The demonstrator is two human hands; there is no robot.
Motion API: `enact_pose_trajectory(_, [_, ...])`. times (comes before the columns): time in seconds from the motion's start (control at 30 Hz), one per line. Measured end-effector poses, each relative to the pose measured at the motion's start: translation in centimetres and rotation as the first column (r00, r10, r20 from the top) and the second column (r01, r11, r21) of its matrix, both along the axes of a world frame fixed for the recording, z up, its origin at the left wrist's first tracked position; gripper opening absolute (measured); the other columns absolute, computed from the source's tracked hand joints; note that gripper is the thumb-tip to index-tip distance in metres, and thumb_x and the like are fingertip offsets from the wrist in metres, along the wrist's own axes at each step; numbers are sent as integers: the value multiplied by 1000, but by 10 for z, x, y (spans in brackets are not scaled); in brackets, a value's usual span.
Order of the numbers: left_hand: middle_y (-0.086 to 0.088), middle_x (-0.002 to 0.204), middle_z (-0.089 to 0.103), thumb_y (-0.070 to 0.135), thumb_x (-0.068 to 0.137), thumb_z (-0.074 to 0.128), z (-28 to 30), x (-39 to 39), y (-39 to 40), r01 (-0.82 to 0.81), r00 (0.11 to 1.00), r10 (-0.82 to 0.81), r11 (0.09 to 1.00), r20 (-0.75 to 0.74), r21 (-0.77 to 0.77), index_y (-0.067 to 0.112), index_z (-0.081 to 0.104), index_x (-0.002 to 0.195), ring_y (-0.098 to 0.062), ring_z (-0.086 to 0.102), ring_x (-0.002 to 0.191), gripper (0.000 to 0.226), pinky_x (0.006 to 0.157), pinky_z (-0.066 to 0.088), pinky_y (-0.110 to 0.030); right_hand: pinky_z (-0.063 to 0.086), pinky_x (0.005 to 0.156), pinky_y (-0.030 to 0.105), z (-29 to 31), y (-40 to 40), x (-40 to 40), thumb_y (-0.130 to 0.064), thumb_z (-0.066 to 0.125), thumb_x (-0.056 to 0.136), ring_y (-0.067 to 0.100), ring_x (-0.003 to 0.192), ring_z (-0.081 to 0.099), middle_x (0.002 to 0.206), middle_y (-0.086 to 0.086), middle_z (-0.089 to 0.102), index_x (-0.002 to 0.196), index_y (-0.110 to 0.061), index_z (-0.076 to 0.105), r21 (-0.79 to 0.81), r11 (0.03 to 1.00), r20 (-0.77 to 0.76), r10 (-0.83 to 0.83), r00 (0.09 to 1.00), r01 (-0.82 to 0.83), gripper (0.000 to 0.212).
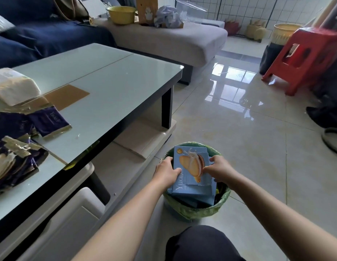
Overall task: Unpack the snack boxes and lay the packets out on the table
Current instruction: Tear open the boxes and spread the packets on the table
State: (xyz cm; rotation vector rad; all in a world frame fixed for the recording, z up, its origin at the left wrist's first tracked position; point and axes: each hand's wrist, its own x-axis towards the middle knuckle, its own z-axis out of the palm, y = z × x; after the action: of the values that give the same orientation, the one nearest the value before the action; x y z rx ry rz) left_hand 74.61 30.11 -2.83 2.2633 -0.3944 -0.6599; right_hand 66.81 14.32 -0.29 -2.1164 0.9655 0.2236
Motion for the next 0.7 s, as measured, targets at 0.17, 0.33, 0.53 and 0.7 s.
enact_pose_trajectory(0.17, [-5,135,55,32,92,61,11,2,13,17,997,-20,999,68,37,17,44,141,-22,53,120,54,99,47,-39,53,85,39,15,6,5,-25,58,85,28,98,59,111,11,63,116,-12,57,-267,959,-14,95,995,-95,34])
enact_pose_trajectory(0.33, [-5,123,60,24,93,56,41,9,50,-4,984,-2,999,178,35,17,47,138,-23,58,110,47,96,49,-41,46,90,41,49,39,10,-27,50,95,33,113,52,126,13,52,127,-10,47,-467,837,-46,298,954,-284,36])
enact_pose_trajectory(0.53, [-5,110,69,22,93,53,87,13,114,-41,928,17,998,372,57,16,56,128,-27,63,103,35,91,52,-39,47,92,40,95,100,22,-20,49,96,31,117,52,131,14,53,134,-8,45,-538,725,41,533,845,-431,40])
enact_pose_trajectory(0.7, [-5,104,73,23,93,53,128,4,183,-127,839,89,991,537,34,18,62,120,-24,67,96,29,83,56,-37,51,89,44,121,163,36,-25,51,94,30,111,56,127,11,55,130,-11,48,-580,638,121,682,722,-506,38])
